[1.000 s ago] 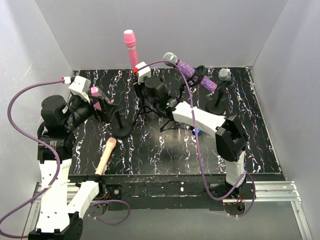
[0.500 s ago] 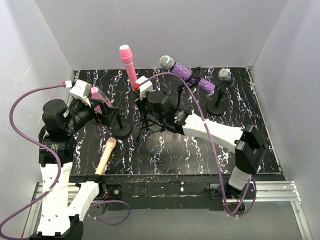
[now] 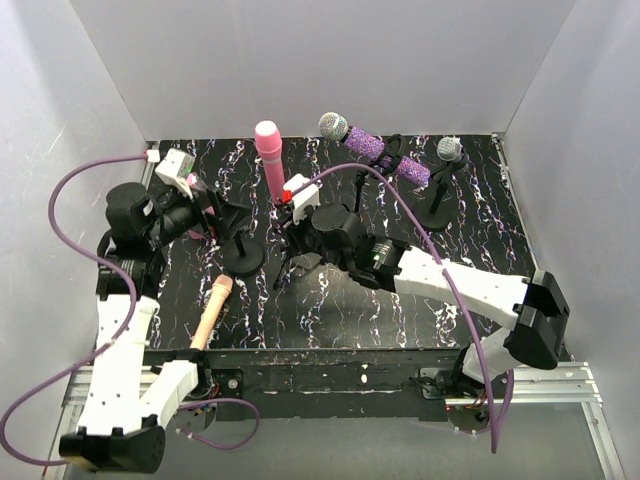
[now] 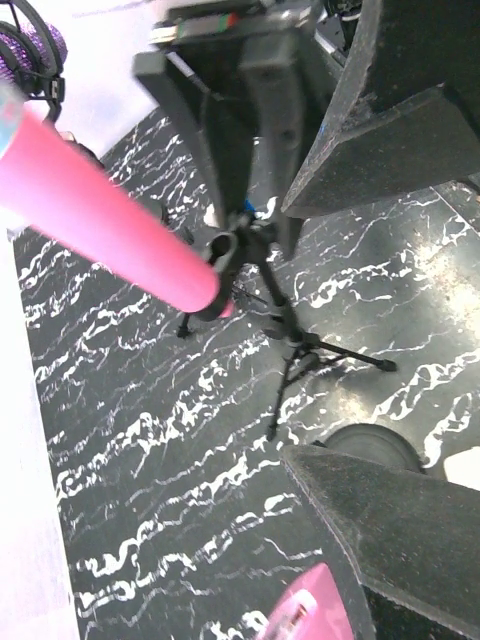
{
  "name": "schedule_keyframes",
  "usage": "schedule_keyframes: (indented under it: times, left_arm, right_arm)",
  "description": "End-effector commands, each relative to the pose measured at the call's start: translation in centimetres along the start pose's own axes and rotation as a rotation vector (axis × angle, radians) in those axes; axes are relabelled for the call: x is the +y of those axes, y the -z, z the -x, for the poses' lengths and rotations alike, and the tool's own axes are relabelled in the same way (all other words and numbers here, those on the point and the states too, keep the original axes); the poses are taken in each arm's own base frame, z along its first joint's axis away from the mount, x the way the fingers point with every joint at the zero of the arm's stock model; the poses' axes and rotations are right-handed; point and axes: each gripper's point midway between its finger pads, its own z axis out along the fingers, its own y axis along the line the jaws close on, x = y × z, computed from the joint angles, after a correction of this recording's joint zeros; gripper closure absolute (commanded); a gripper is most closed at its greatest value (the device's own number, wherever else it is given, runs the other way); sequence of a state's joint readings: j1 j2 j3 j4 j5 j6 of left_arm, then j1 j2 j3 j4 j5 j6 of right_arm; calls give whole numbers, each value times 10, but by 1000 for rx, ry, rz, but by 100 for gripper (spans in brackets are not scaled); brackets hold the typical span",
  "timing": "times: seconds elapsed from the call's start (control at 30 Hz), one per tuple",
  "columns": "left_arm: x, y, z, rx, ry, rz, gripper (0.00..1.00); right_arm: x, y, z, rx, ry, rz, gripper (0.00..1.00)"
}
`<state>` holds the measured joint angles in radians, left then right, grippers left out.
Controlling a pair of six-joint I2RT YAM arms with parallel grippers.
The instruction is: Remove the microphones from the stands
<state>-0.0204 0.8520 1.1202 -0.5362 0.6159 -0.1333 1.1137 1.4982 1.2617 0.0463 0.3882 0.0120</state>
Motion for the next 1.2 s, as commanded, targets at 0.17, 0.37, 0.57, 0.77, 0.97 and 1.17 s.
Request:
schedule_keyframes:
  times: [0.17, 0.37, 0.57, 0.77, 0.97, 1.17]
  left_arm:
    - [-19, -47, 28, -73, -38, -251, 3]
    - [-39, -72, 27, -57, -101, -358, 7]
    - [-35, -82, 24, -49, -108, -324, 28]
    - [-47, -81, 24, -49, -114, -408, 67]
    - [-65, -73, 15, -8, -137, -549, 95]
    - [-97, -48, 11, 61, -151, -810, 100]
  right_arm:
    - [24, 24, 54, -153, -49, 80, 99]
    - [27, 20, 55, -153, -49, 85, 99]
    - [32, 18, 56, -156, -40, 99, 99]
    - [49, 27, 43, -107, -6, 215, 74]
    - [44, 84, 21, 63, 4, 384, 17]
    - [11, 134, 2, 157, -80, 538, 18]
